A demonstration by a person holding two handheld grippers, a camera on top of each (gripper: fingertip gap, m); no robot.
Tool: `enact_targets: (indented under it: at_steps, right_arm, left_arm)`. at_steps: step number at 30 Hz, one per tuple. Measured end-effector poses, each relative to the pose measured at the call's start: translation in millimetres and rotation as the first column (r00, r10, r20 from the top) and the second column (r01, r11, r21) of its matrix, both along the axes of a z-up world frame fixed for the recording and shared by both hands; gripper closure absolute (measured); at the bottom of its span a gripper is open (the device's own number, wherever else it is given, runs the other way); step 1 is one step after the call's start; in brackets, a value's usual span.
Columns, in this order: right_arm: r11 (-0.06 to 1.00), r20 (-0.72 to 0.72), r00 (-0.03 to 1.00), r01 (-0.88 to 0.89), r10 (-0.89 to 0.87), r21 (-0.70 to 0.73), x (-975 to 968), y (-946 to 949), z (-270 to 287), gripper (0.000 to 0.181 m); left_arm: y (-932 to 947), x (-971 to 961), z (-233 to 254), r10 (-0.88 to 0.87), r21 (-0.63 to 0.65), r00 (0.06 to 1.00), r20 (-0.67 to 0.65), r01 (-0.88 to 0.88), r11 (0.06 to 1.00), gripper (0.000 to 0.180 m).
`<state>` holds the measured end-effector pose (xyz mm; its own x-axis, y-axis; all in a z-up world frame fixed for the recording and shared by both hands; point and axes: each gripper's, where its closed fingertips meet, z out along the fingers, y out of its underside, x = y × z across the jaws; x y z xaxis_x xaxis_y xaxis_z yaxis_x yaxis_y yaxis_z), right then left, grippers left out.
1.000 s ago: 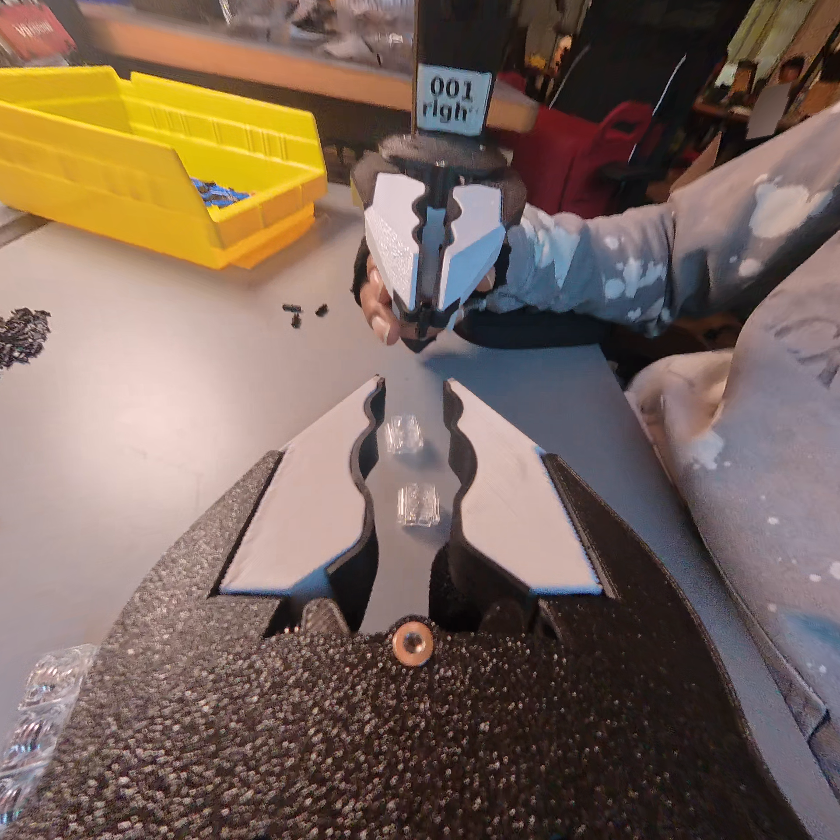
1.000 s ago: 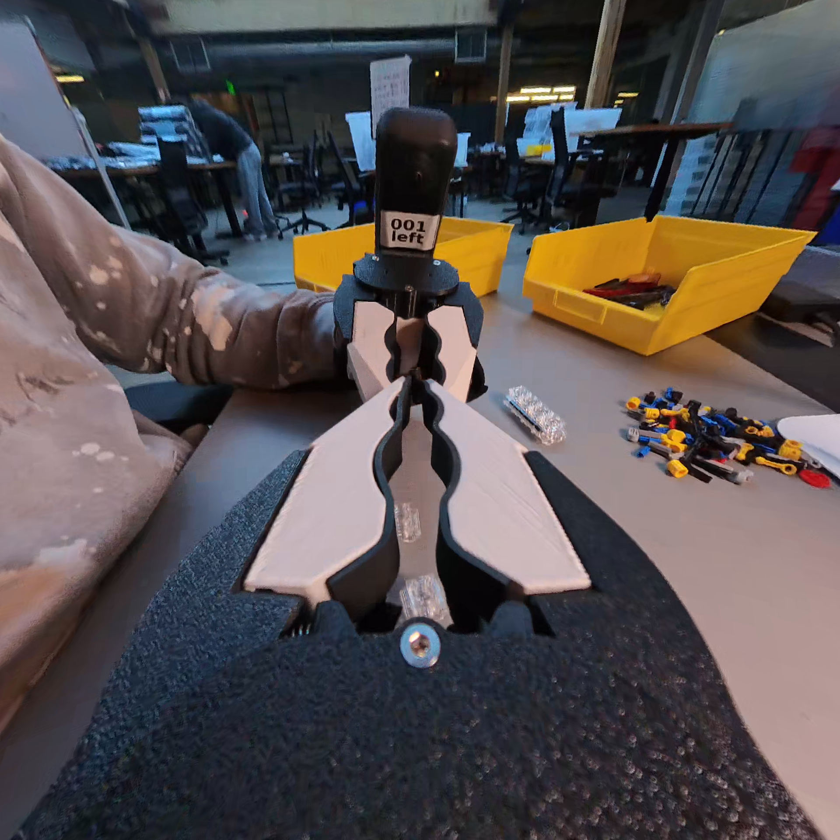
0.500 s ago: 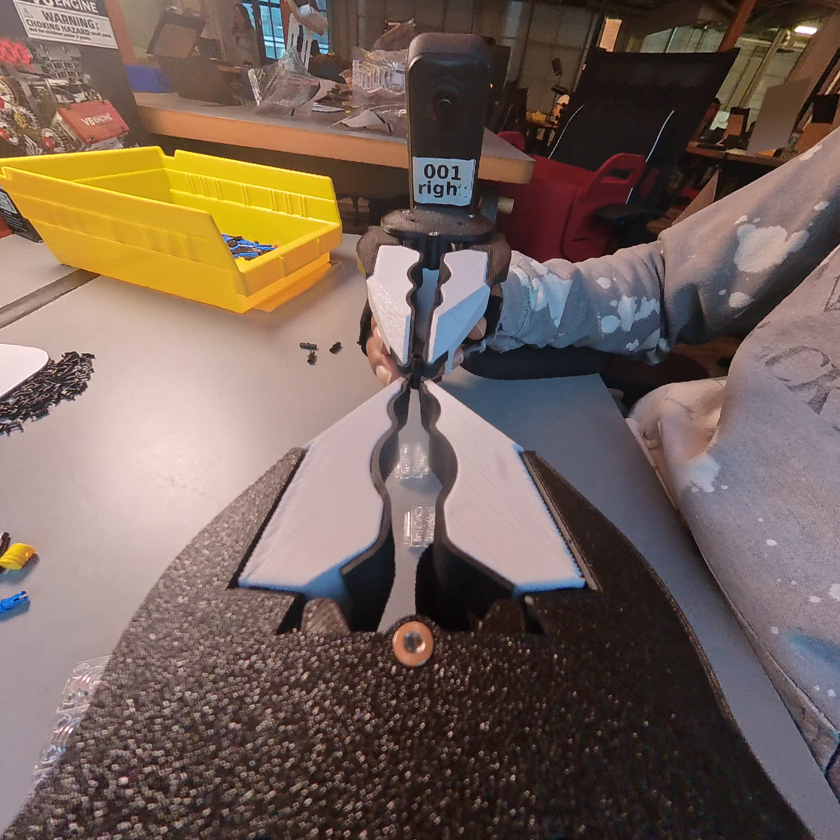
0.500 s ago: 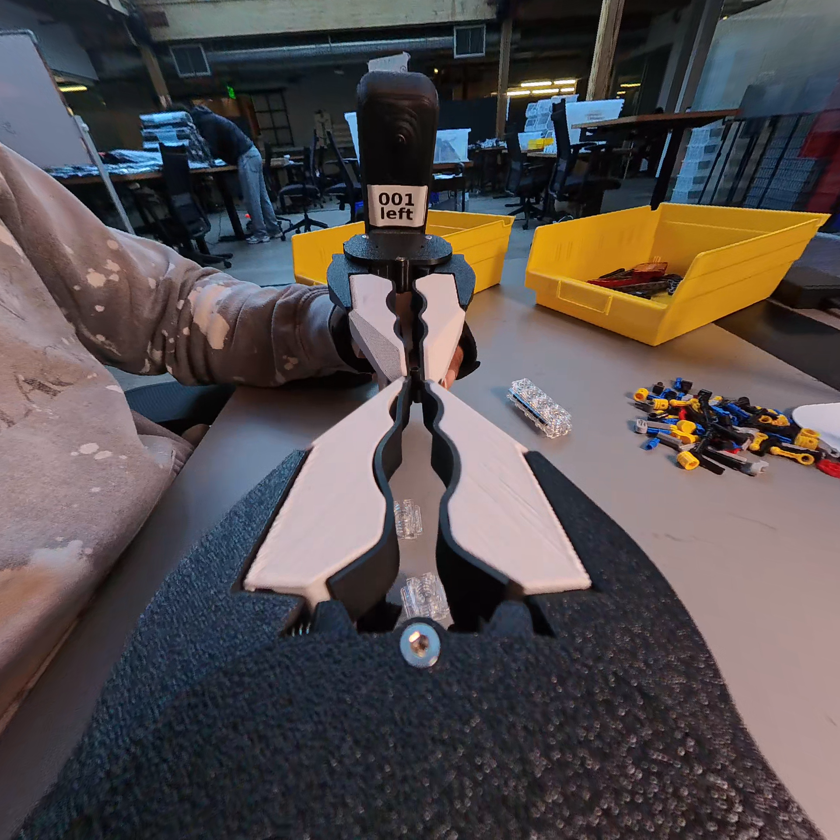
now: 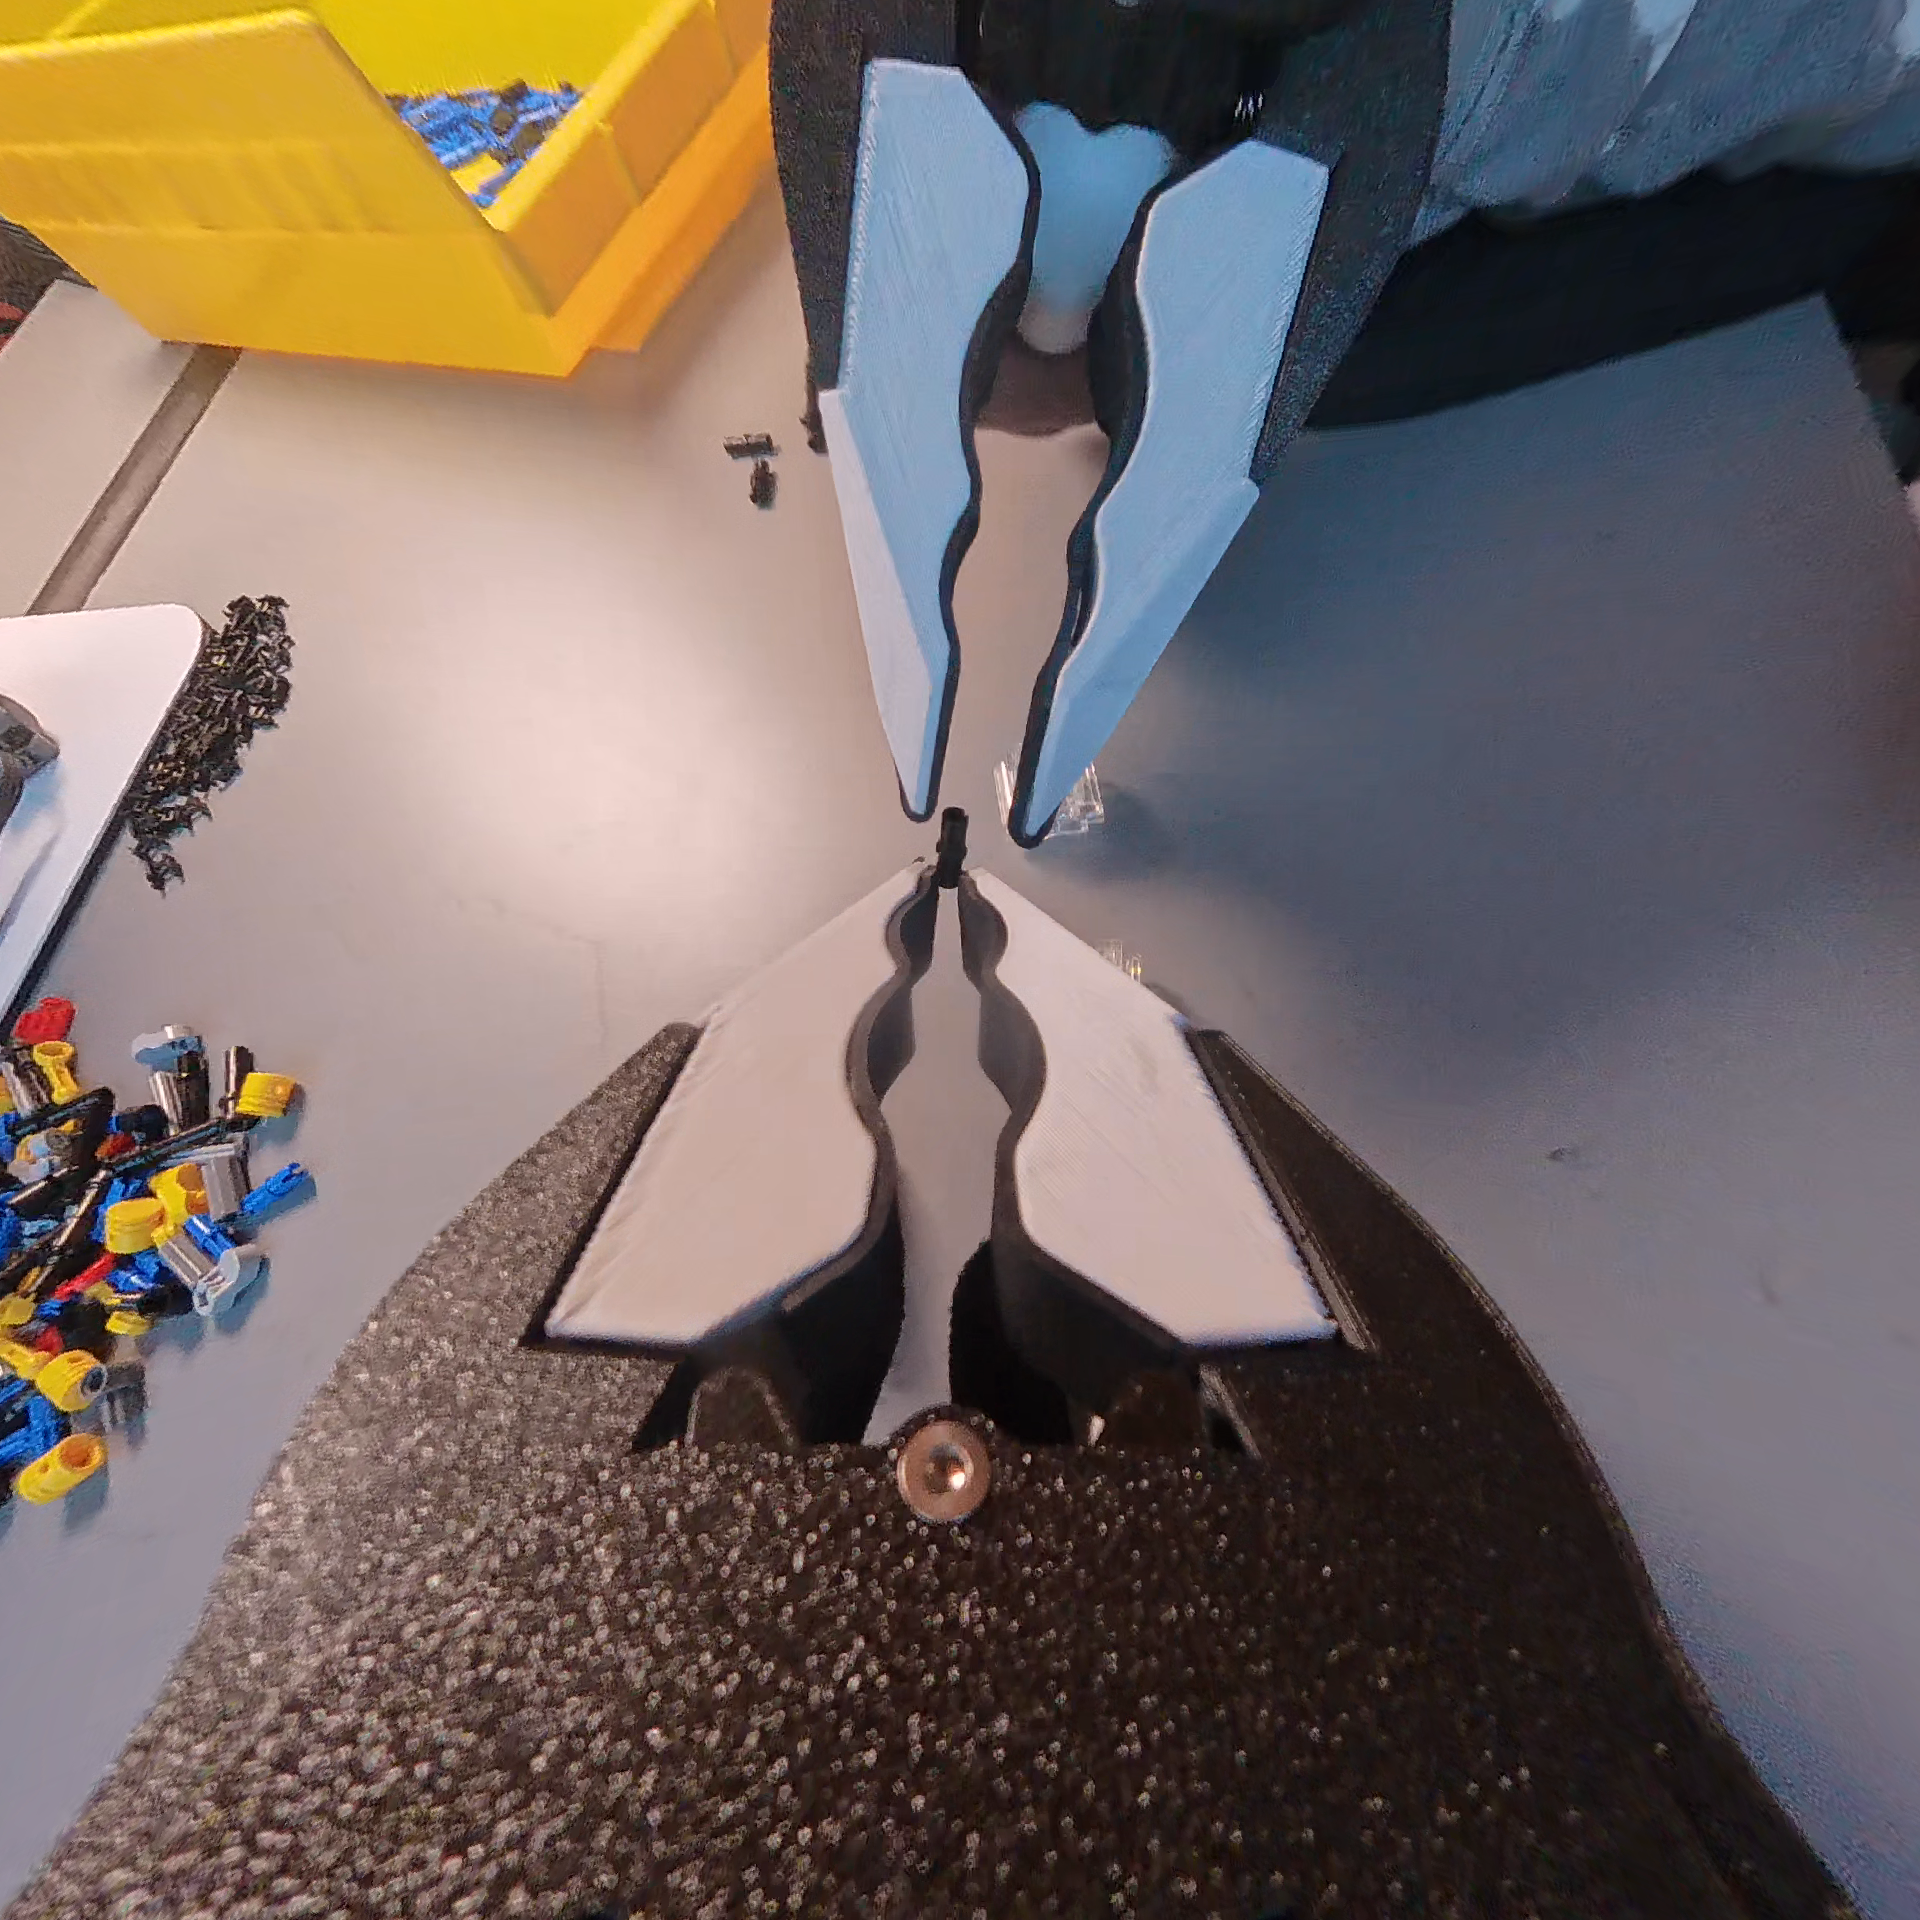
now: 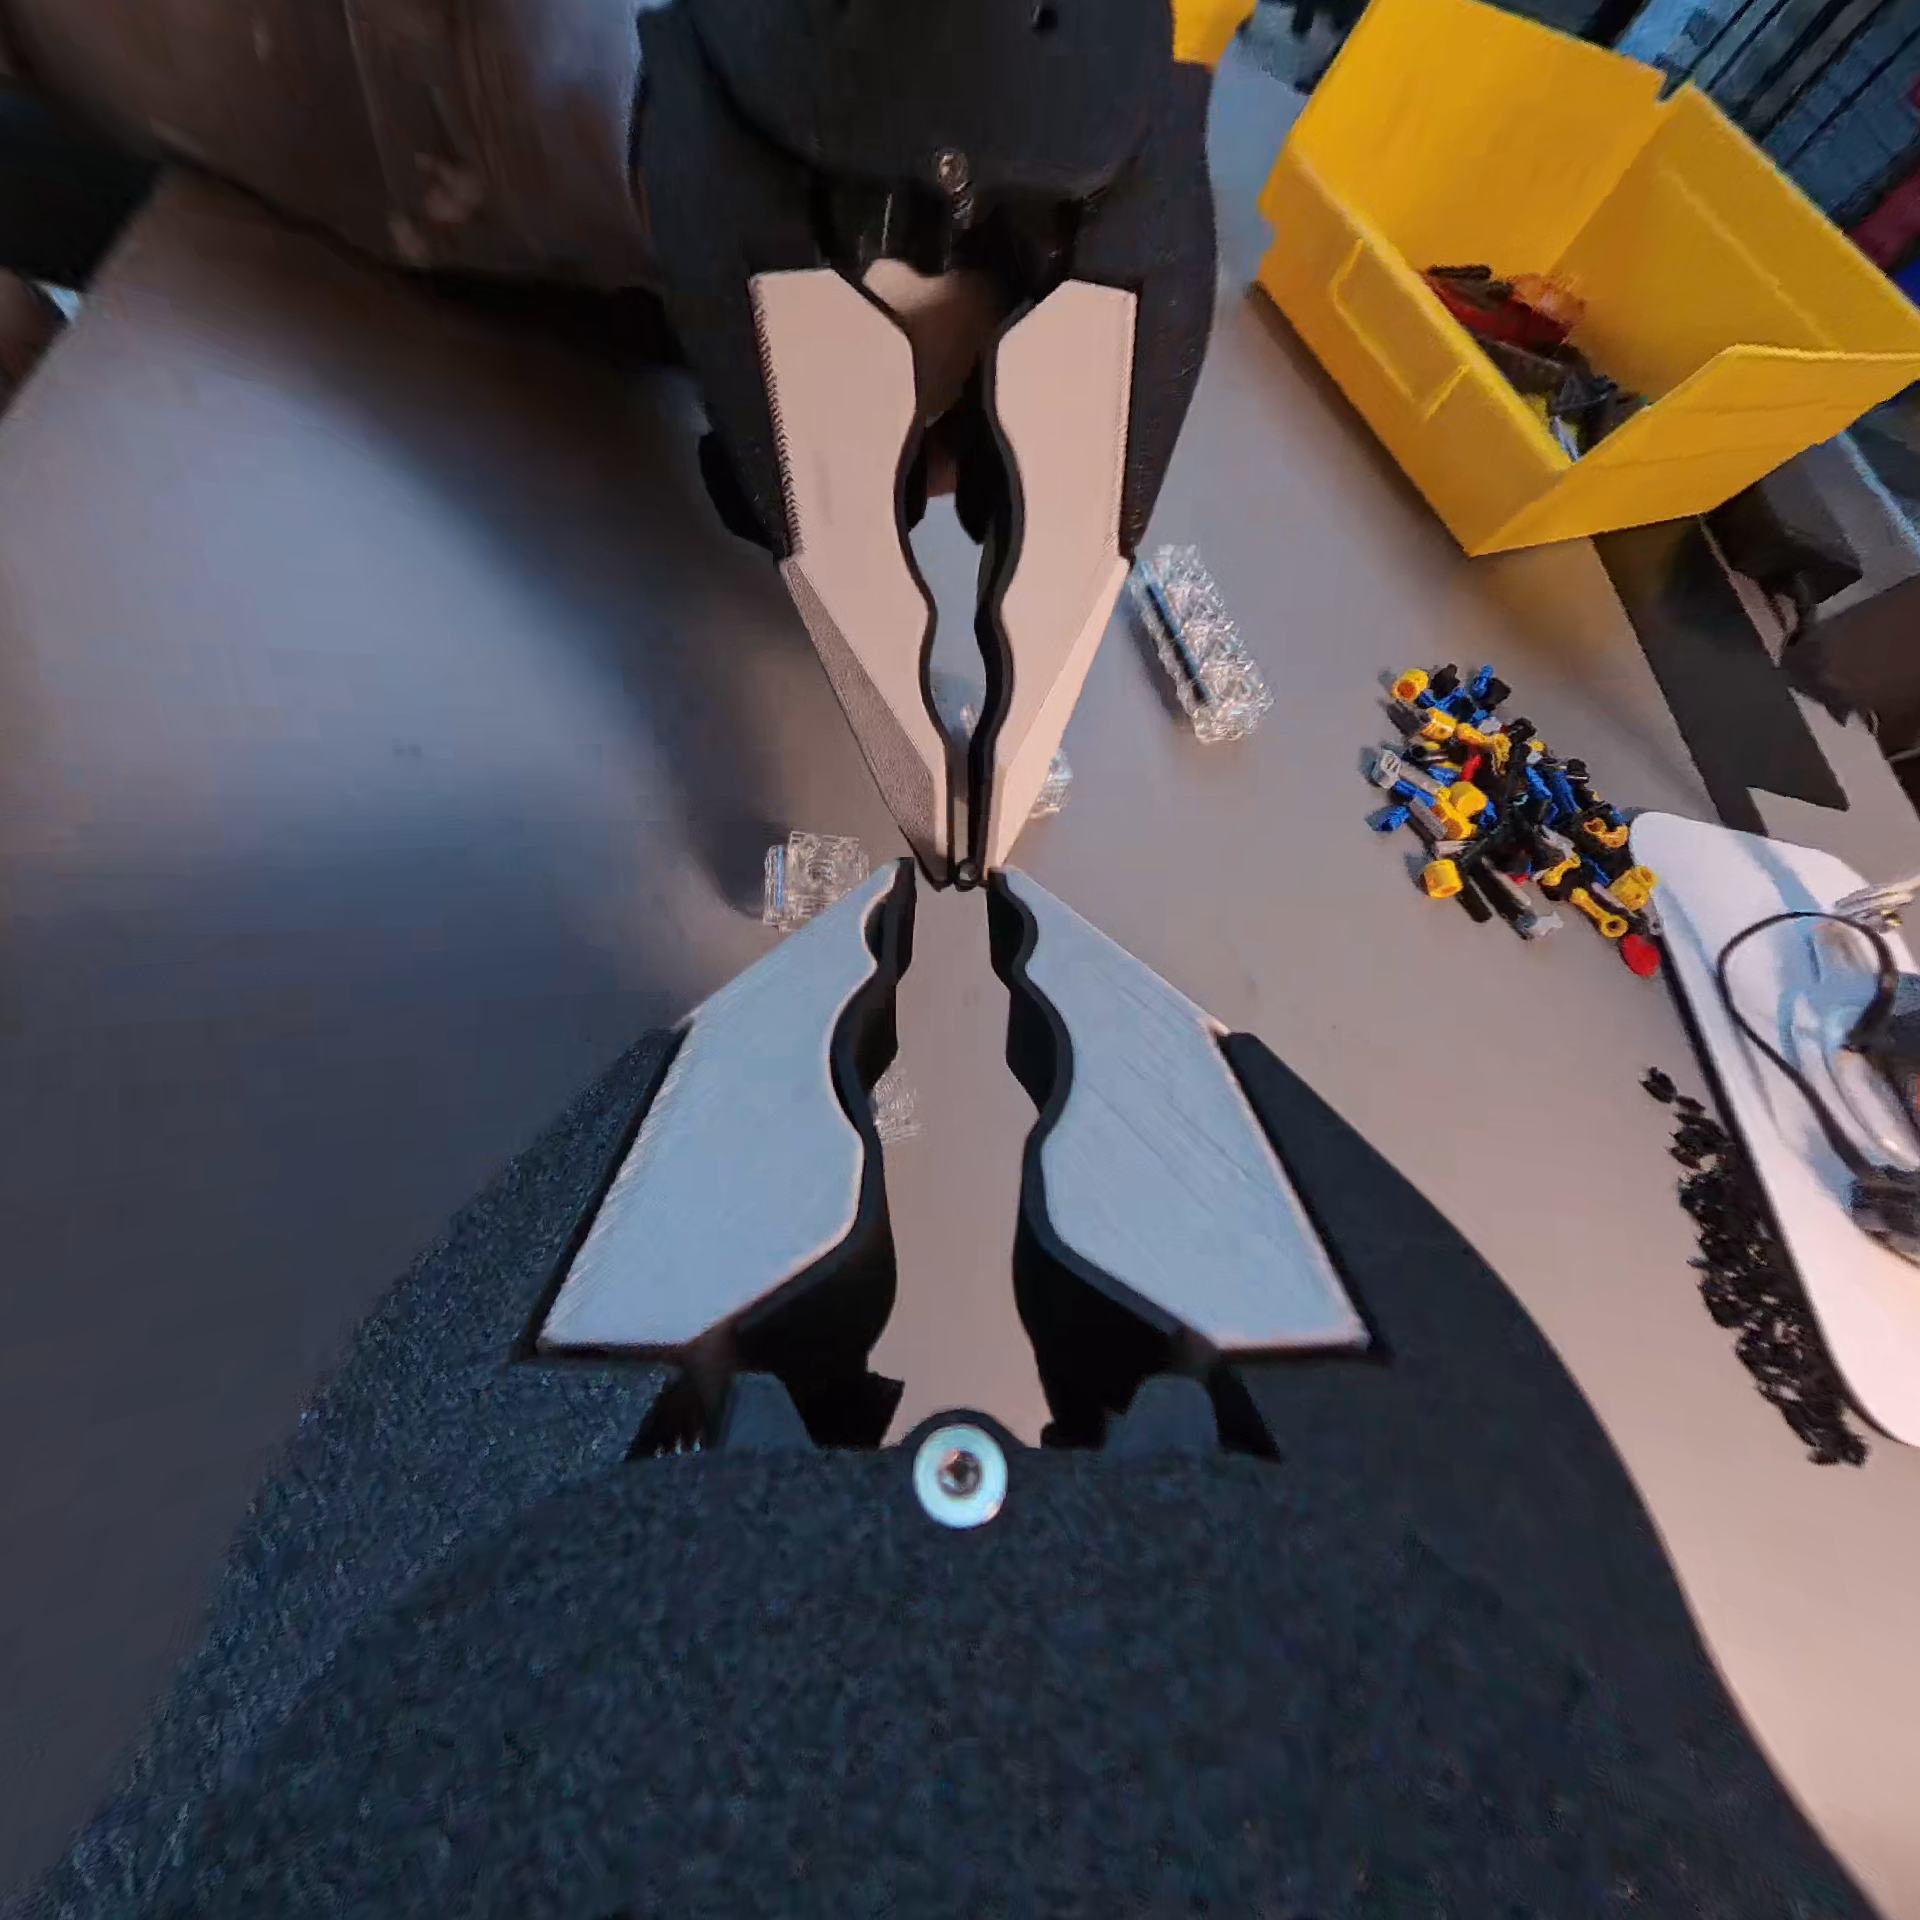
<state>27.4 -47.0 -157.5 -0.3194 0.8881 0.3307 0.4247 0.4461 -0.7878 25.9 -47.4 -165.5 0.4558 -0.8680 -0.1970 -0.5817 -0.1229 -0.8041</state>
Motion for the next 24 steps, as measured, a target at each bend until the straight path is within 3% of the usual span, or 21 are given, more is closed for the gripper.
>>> enact_targets:
  at_steps: [8, 24]
  right_arm:
    - [0.973, 0.097, 0.995, -0.035, 0.013, 0.228, 0.4, -1.1, -18.8, 0.174]
    - [0.974, 0.104, 0.994, -0.036, 0.013, 0.223, -0.3, -3.2, -20.5, 0.177]
  left_arm:
    - [-4.0, 2.6, -15.0, -0.027, -0.013, 0.995, -0.098, 0.026, 1.0, 0.179]
    - [-6.4, 1.5, -17.0, -0.036, -0.022, 0.994, -0.106, 0.033, 0.999, 0.178]
